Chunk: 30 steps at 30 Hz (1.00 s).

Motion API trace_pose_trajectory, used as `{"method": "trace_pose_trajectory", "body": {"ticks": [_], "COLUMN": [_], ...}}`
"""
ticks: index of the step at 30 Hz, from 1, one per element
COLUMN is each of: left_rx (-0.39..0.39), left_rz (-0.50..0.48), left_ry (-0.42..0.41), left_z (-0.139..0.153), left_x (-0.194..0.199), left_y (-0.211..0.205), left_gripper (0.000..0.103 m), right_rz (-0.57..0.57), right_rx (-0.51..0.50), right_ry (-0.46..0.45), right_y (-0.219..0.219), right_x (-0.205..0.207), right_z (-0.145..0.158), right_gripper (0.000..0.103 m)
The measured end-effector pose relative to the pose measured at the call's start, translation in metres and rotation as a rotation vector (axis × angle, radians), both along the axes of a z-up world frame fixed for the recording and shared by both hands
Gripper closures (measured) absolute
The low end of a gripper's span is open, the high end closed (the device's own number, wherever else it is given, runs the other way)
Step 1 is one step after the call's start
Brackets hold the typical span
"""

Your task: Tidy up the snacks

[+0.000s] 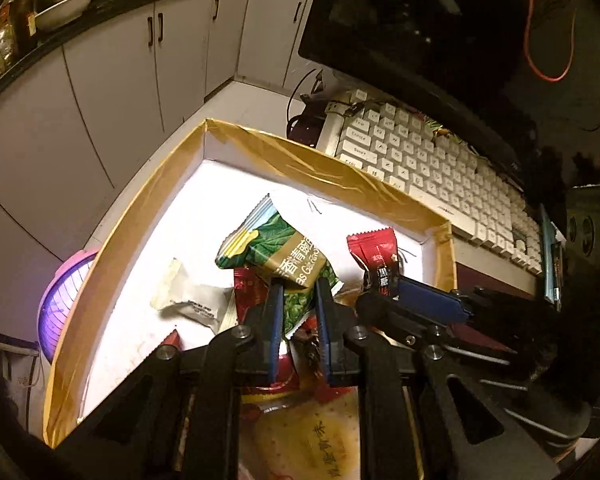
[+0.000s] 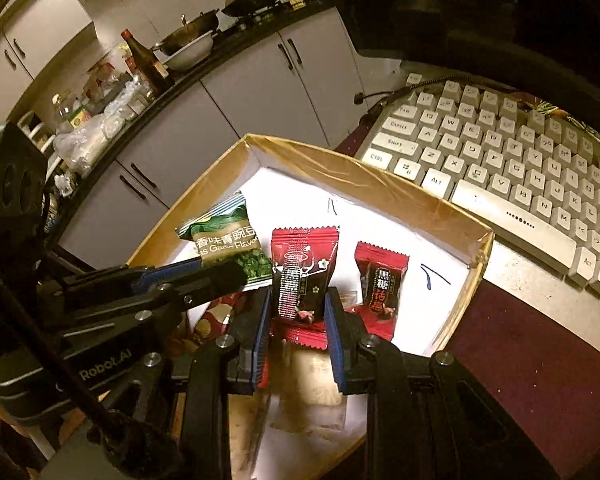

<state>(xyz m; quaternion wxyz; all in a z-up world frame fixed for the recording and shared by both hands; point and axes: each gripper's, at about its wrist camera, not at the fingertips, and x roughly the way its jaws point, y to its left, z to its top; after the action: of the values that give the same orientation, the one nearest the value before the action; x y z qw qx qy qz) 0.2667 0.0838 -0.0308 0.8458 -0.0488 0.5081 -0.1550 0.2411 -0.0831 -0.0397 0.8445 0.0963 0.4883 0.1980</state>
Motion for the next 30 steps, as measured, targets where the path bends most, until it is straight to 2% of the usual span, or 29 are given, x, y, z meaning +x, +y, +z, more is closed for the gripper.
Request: {"method": "trace_pose_trajectory", "body": {"ticks": [3, 8, 10, 11, 14, 16, 18, 21, 24, 28, 30], "left_rx": [0.015, -0.025, -0.047, -0.045, 0.025, 0.078, 0.100, 0.135, 0.139, 0.179, 0.189], "left_rz": [-0.004, 0.026, 0.029, 0.039, 0.056, 0.070, 0.119, 0.192, 0.243, 0.278, 0.296], "left_ry": [0.055, 0.071, 0.100, 0.096, -0.024, -0.107, -0.184, -0.245, -0.237, -0.245, -0.261], "left_z": [-0.012, -0.016, -0.017, -0.016, 0.003, 0.017, 0.028, 0.032, 0.029, 0.027, 0.029], "left_x": [0.008, 0.014, 0.014, 0.012, -0.013, -0.041, -0.072, -0.117, -0.145, -0.173, -0.183], "left_y": [0.002, 0.010, 0.013, 0.013, 0.009, 0.006, 0.006, 0.009, 0.016, 0.017, 0.016], "left_gripper": [0.086, 0.086, 0.079, 0.071, 0.051, 0.038, 0.021, 0.020, 0.020, 0.020, 0.020], "right_rz": [-0.010, -0.028, -0.035, -0.048, -0.066, -0.098, -0.125, -0.153, -0.144, -0.131, -0.118], "right_rx": [0.010, 0.036, 0.071, 0.095, 0.144, 0.159, 0.167, 0.157, 0.155, 0.062, 0.048], "right_ry": [0.015, 0.016, 0.024, 0.035, 0.003, -0.038, -0.076, -0.068, -0.040, -0.077, -0.095], "right_y": [-0.002, -0.005, -0.008, -0.012, -0.023, -0.029, -0.036, -0.044, -0.047, -0.044, -0.042], "right_x": [0.002, 0.003, 0.001, -0.002, -0.023, -0.043, -0.069, -0.105, -0.130, -0.156, -0.163], "right_z": [-0.004, -0.005, -0.004, -0.002, 0.013, 0.022, 0.030, 0.028, 0.022, 0.025, 0.028], "right_gripper": [0.078, 0.075, 0.070, 0.068, 0.060, 0.048, 0.044, 0.042, 0.042, 0.041, 0.040]}}
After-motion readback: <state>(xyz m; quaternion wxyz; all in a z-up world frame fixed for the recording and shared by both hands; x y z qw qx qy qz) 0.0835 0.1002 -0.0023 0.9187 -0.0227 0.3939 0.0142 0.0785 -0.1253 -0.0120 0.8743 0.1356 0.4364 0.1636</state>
